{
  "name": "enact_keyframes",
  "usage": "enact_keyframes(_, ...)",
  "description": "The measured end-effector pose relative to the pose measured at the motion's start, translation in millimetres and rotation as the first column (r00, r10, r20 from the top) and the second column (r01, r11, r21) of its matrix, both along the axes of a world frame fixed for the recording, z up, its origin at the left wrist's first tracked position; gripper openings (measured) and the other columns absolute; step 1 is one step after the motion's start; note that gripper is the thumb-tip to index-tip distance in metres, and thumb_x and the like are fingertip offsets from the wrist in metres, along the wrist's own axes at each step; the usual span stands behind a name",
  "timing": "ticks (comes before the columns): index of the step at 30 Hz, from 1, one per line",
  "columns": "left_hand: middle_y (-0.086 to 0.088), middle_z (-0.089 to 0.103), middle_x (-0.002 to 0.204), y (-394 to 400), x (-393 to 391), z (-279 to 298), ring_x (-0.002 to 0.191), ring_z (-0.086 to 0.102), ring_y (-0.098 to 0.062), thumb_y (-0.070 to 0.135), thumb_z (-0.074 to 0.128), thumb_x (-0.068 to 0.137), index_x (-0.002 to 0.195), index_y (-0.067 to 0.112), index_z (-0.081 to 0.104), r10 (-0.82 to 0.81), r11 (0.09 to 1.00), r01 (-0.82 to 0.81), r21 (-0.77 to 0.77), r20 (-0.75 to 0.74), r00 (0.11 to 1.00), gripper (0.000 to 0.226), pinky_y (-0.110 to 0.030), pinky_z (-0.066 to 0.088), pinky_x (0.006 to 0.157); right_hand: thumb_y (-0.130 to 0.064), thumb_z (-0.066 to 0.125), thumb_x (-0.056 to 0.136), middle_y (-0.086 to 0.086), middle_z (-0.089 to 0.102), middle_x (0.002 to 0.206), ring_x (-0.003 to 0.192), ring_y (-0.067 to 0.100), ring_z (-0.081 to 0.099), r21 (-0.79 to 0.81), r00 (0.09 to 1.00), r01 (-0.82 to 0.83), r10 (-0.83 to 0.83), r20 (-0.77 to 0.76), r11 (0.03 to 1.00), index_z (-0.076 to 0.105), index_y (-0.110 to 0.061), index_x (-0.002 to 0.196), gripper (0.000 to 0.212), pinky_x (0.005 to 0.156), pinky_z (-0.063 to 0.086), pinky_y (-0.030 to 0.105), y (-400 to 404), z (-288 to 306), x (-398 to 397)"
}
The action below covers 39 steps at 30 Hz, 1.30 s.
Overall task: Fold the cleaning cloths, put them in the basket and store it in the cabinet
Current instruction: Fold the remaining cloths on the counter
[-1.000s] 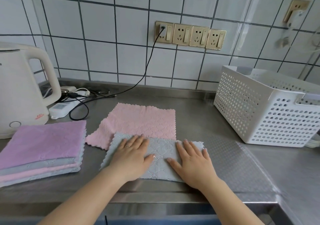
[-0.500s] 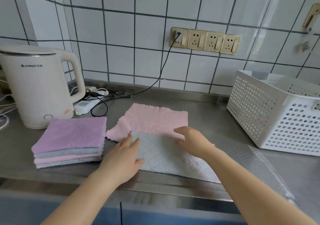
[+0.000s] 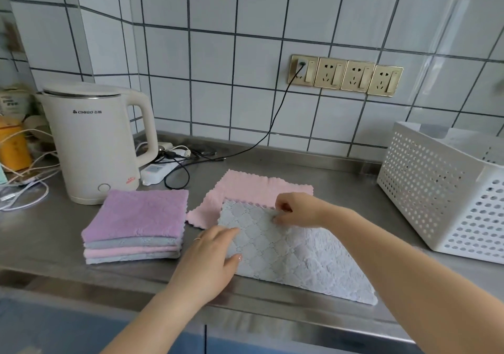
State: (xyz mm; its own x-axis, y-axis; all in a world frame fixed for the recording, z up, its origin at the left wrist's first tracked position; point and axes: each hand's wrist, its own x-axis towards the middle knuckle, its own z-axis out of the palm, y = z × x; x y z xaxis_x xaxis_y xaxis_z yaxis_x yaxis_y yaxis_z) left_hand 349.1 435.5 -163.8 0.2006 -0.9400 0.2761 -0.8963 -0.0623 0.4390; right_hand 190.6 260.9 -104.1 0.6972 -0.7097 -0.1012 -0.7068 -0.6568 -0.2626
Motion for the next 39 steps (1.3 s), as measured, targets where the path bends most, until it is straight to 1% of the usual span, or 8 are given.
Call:
enact_keyframes(7,0.006,0.061,0.072,-4.5,-7.7,16.1,0.069,0.058,-0.004,0.047,0.045,0.092,0.143,0.04,0.024,-0.018,0.992,-0.015,-0.127,-0.261,0.965,0.055,-0.023,0.047,0.068,-0.034,0.063,0.088,-0.011,0.048,0.068,0.058,0.004,0.04,-0.096,0.895,0.006,0.037,0.444,0.995,0.048,-0.027,0.085,0.017,0.053,0.033,0.014,36.9,60.1,-24.5)
enact_keyframes(13,0.023,0.053,0.098,-18.3,-39.1,54.5,0.091,0.051,0.022,0.035,0.047,0.094,0.139,0.054,0.019,-0.33,0.94,0.127,-0.318,-0.743,0.582,0.057,-0.001,0.034,0.085,-0.015,0.054,0.095,0.004,0.071,0.105,0.092,0.022,0.068,0.17,0.652,-0.054,-0.095,0.753,0.984,0.037,-0.044,0.134,0.052,0.08,0.057,0.038,67.3,79.2,-50.0)
enact_keyframes(16,0.029,0.05,0.098,-38.6,-38.7,65.8,0.093,0.047,0.006,0.021,0.057,0.092,0.123,0.065,0.038,-0.449,0.886,0.171,-0.432,-0.702,0.553,0.056,-0.016,0.036,0.09,-0.008,0.048,0.097,-0.007,0.067,0.117,0.106,0.006,0.062,0.075,0.639,0.002,-0.059,0.767,0.997,0.058,-0.041,0.12,0.042,0.094,0.05,0.029,64.2,77.5,-62.5)
enact_keyframes(20,0.038,0.045,0.119,-78.0,-37.2,70.8,0.108,0.043,0.019,0.013,0.06,0.09,0.119,0.049,0.052,-0.475,0.877,0.292,-0.382,-0.591,0.653,0.047,-0.005,0.029,0.096,-0.008,0.052,0.095,-0.008,0.064,0.12,0.105,0.001,0.06,0.272,0.609,0.066,-0.254,0.752,0.96,0.065,-0.03,0.111,0.03,0.096,0.046,0.019,38.8,45.7,-74.7)
enact_keyframes(25,0.008,0.043,0.142,-130.6,-32.0,29.5,0.125,0.041,-0.008,0.009,0.059,0.09,0.135,0.027,0.047,-0.291,0.944,0.329,-0.031,-0.55,0.783,0.05,-0.018,0.03,0.095,-0.021,0.06,0.091,-0.009,0.056,0.112,0.085,0.005,0.055,0.392,0.757,0.306,-0.472,0.453,0.868,0.047,-0.027,0.136,0.047,0.057,0.045,0.011,6.8,-15.7,-84.5)
enact_keyframes(29,-0.001,0.046,0.141,-144.5,-19.7,7.1,0.108,0.054,-0.014,0.004,0.054,0.092,0.138,0.02,0.045,-0.177,0.926,0.354,0.132,-0.676,0.715,0.049,-0.025,0.054,0.074,-0.022,0.062,0.089,-0.001,0.043,0.143,0.126,0.017,0.045,0.277,0.83,0.387,-0.463,0.311,0.879,0.04,-0.026,0.142,0.057,0.096,0.038,0.02,-8.4,-42.7,-87.9)
enact_keyframes(34,0.016,0.039,0.136,-111.3,-1.5,2.0,0.126,0.04,-0.003,0.0,0.048,0.09,0.131,0.028,0.054,-0.416,0.905,0.421,0.055,-0.091,0.905,0.049,-0.012,0.029,0.103,-0.019,0.061,0.088,0.0,0.035,0.145,0.128,0.016,0.042,-0.063,0.911,0.352,-0.327,0.252,0.934,0.053,-0.025,0.132,0.044,0.101,0.029,0.018,6.7,-47.0,-102.9)
enact_keyframes(39,0.02,0.065,0.113,-63.9,4.8,0.5,0.106,0.057,0.001,0.022,0.053,0.085,0.104,0.034,0.069,-0.7,0.64,0.765,0.074,0.467,0.54,0.028,-0.018,0.039,0.1,-0.029,0.064,0.082,-0.013,0.061,0.094,0.084,0.002,0.057,-0.12,0.962,-0.011,0.043,0.268,0.993,0.072,-0.031,0.091,0.012,0.077,0.045,0.017,71.2,-51.8,-108.0)
